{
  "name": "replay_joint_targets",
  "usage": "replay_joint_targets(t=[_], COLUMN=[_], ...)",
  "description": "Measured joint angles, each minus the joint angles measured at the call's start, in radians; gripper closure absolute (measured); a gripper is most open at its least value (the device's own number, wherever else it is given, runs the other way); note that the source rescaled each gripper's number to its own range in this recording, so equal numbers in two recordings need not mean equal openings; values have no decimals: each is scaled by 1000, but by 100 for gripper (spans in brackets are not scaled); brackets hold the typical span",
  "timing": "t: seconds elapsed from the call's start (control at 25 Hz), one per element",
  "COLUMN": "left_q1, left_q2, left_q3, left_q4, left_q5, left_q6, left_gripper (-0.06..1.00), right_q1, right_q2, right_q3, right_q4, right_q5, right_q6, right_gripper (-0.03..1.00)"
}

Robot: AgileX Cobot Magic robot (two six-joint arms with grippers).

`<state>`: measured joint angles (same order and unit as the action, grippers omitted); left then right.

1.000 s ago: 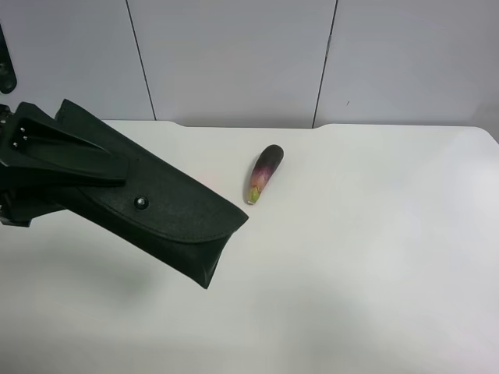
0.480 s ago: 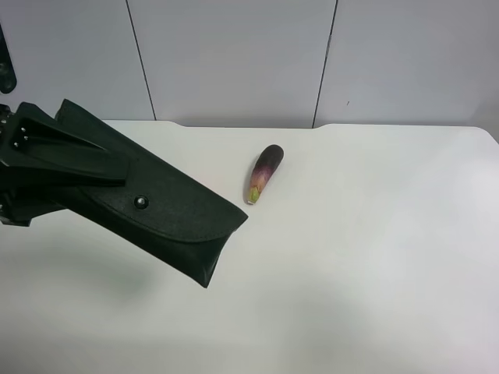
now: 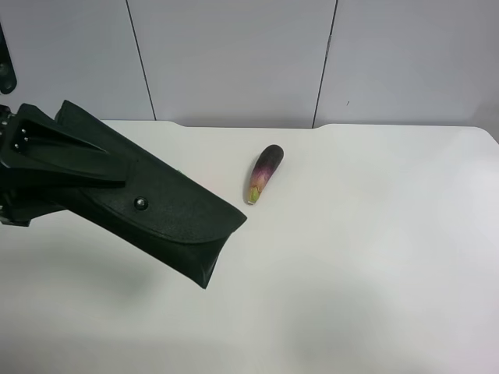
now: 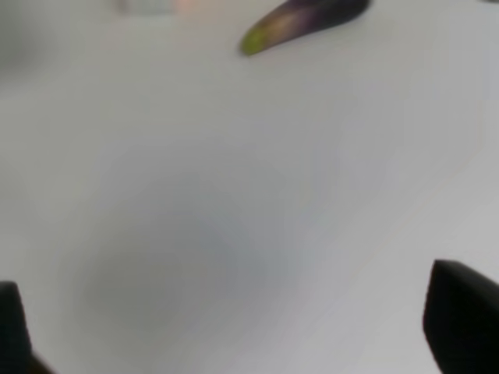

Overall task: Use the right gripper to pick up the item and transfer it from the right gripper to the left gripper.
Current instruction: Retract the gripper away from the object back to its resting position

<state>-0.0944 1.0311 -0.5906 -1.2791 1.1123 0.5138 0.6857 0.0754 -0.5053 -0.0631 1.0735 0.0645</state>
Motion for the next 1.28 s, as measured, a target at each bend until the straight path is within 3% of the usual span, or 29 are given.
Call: replay_joint_targets(t=[0.36, 0.52, 0.64, 1.0, 1.28], left_q1=[0, 0, 0, 0, 0], left_q2=[0, 0, 0, 0, 0], left_q3=[0, 0, 0, 0, -16], left_q4=[10, 11, 11, 30, 124], left_q5=[-2, -11, -18, -83, -180], left_q6=[0, 1, 2, 32, 49], left_gripper=[94, 94, 94, 94, 94], right_q1=[-431, -566, -607, -612, -612], right_q2=[-78, -78, -78, -78, -78], right_q3=[0, 0, 0, 0, 0], right_q4=[-2, -2, -2, -2, -2], right_q5=[0, 0, 0, 0, 0], right_q6=[0, 0, 0, 0, 0], right_gripper=[-3, -3, -3, -3, -3])
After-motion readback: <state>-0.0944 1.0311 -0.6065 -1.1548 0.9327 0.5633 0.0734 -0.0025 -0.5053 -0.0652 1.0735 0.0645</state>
